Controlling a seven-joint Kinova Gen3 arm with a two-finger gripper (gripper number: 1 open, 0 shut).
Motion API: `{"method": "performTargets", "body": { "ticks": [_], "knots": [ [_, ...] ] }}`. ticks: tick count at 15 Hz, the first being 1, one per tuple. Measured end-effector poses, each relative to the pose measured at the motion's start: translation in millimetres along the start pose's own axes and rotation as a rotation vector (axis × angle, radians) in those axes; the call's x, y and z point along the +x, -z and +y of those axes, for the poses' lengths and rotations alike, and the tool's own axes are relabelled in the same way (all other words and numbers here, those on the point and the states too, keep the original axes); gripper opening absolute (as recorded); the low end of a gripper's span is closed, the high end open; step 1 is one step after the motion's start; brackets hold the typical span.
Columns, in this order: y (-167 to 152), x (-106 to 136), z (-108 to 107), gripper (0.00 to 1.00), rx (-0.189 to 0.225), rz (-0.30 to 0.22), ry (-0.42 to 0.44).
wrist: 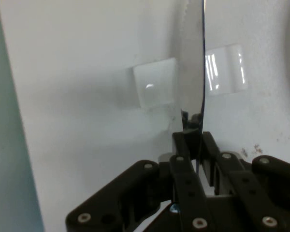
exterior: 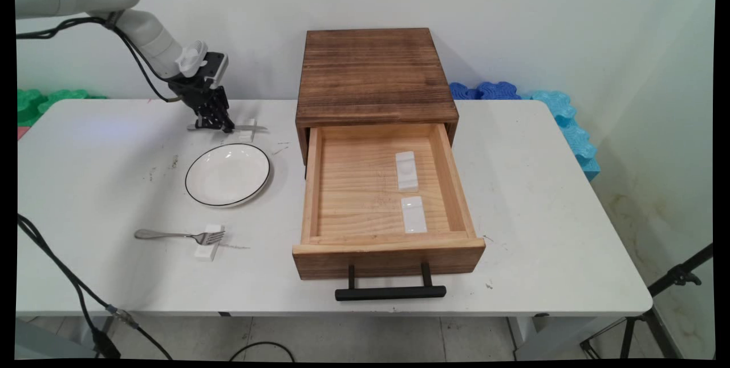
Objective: Place the picked object into the drawer
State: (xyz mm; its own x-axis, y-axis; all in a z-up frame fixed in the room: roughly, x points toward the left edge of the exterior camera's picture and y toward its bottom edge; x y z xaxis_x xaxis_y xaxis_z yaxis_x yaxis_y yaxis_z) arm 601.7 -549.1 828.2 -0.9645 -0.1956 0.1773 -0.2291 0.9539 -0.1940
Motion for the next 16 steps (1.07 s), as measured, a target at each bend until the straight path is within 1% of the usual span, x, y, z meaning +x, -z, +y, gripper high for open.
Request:
{"method": "performTargets", "body": {
  "ticks": [4, 8, 12, 16],
  "knots": [
    [15.4, -4.1, 1.5, 0.0, 0.02, 0.0, 0.002],
    [35.7, -9.6, 9.2, 0.0, 0.038, -0.001, 0.013],
    [58.7, -13.9, 23.3, 0.0, 0.051, 0.003, 0.026],
    [82.7, -10.6, 42.6, 0.0, 0.06, 0.017, 0.04]
  ]
}}
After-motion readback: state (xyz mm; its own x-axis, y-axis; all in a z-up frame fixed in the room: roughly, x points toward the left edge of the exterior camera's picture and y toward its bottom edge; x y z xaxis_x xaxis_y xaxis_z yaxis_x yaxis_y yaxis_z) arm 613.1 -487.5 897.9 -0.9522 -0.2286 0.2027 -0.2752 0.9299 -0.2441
